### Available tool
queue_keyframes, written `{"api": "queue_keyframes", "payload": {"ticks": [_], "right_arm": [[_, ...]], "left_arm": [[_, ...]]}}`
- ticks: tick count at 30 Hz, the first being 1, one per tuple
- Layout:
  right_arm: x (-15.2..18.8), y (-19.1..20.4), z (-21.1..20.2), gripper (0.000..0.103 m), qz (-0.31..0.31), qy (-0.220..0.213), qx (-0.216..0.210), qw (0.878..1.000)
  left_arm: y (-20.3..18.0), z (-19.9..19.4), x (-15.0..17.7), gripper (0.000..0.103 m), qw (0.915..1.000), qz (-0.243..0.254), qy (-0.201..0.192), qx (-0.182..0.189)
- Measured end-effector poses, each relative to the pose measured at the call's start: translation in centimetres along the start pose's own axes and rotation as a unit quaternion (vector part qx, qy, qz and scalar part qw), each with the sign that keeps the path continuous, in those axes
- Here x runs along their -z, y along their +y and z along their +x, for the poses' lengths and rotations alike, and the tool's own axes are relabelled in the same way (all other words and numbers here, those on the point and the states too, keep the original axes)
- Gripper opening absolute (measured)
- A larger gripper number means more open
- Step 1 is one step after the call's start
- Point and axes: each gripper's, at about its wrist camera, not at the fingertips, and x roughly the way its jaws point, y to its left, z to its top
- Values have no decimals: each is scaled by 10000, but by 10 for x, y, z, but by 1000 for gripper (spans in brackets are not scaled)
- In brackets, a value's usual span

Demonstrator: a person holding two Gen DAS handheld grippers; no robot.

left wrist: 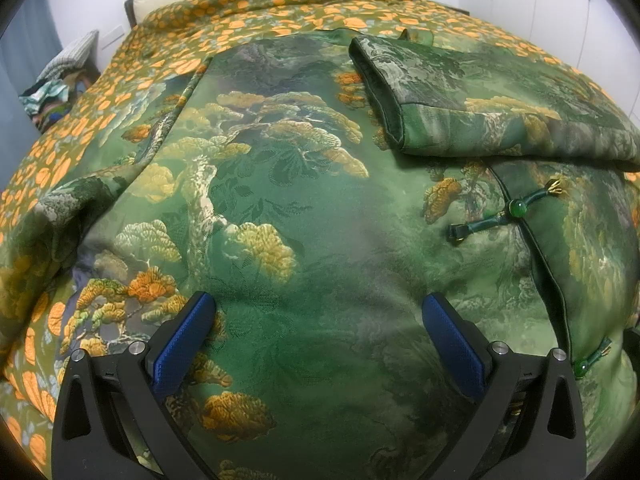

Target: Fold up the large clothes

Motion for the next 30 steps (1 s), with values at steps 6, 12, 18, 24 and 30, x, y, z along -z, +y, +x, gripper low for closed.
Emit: {"api": "queue_keyframes", "payload": {"ticks": [6, 12, 18, 24, 30], "right_arm": [[0, 0, 0, 103, 1, -4, 0, 10000], [0, 0, 0, 103, 3, -5, -2, 10000], [0, 1, 0, 103, 5, -6, -3, 10000], [0, 0, -1, 103, 11, -17, -23, 10000], [1, 0, -2, 103, 14, -41, -28, 10000]], "left_arm": [[-1, 0, 0, 103, 10000, -1, 1, -3], [-1, 0, 0, 103, 10000, -2, 2, -4], [-1, 0, 0, 103, 10000, -4, 4, -5], [0, 0, 0, 103, 10000, -4, 6, -6], [-1, 0, 0, 103, 10000, -5, 6, -8]]}}
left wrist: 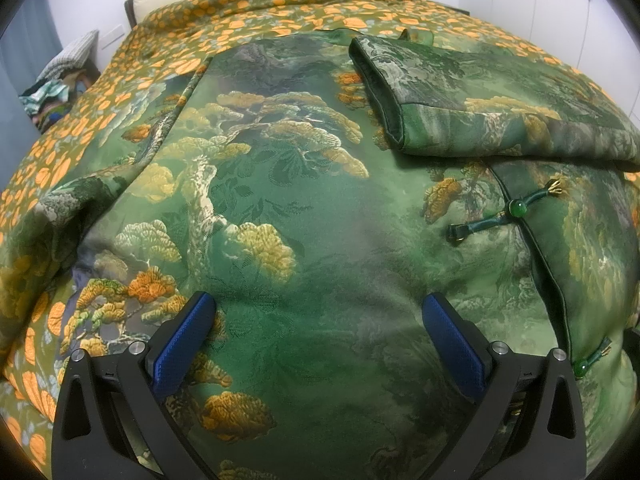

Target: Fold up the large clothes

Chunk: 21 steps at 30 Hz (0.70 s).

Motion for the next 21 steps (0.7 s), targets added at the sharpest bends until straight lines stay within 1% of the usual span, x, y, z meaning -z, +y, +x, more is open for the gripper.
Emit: {"api": "queue_keyframes", "payload": {"ticks": [15, 21], "right_arm": [[1, 0, 1, 103, -13, -39, 26, 10000], [1, 0, 1, 103, -8, -68, 12, 10000]], "left_arm": [[0, 0, 0, 103, 10000, -6, 7, -7], [-3, 0, 1, 103, 10000, -16, -58, -53]]}}
